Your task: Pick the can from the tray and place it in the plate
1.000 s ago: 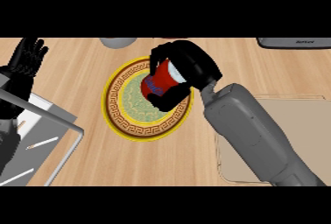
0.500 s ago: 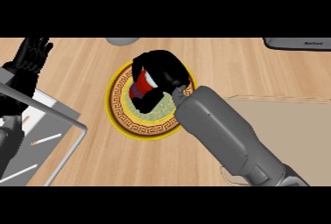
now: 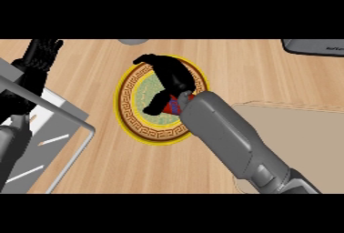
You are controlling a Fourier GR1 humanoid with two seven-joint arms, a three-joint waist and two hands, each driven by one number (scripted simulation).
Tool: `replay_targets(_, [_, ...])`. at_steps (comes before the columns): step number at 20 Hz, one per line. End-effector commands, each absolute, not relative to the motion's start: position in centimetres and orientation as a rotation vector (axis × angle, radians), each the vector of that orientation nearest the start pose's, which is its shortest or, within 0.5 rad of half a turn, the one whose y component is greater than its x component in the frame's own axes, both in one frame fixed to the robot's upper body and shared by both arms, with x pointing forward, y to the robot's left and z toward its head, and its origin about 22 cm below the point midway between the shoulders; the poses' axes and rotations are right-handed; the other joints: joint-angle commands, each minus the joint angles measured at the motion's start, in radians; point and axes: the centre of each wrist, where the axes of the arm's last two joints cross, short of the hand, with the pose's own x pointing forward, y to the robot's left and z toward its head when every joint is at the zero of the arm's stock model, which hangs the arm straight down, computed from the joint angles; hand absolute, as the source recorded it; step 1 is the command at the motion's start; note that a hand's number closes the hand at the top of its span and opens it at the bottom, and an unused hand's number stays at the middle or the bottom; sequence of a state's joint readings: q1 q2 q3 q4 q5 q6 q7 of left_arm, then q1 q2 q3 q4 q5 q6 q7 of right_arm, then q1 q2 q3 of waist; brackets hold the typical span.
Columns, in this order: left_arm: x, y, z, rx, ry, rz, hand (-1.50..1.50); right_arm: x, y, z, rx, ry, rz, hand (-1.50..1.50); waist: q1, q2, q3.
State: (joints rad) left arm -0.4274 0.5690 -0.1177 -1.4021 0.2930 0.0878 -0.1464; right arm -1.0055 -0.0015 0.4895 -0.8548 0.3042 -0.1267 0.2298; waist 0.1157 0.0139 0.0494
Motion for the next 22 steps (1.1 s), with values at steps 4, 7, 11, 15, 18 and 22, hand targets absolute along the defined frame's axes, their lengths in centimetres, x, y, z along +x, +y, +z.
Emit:
replay_targets(4, [33.2,26.7,10.2,0.031,-1.815,-0.32,0.0,38.4,-2.0,10.9,-0.161,-1.752,0.767,-1.5,-0.001,0.012,-0.047])
replay_targets(7, [32.7,27.0,9.1,0.029,-1.8,-0.313,0.0,39.0,-2.1,12.4,-0.082,-1.759,0.642,-1.5,0.0,0.009,-0.047])
replay_targets(11, [32.4,27.0,9.6,0.067,-1.79,-0.3,0.0,39.6,-3.0,12.2,-0.004,-1.751,0.546,-1.5,-0.037,-0.003,-0.047])
replay_targets(15, [32.4,28.7,9.7,0.1,-1.78,-0.277,0.0,41.1,-4.7,12.2,0.025,-1.719,0.459,-1.5,-0.065,0.001,-0.047])
replay_targets(18, [31.9,29.0,9.6,0.106,-1.769,-0.266,0.0,41.8,-6.9,11.7,0.031,-1.748,0.392,-1.5,-0.078,-0.002,-0.046])
replay_targets(22, [31.0,30.4,9.5,0.119,-1.774,-0.255,0.0,42.6,-11.8,10.3,0.055,-1.755,0.373,-1.5,-0.086,-0.006,-0.046])
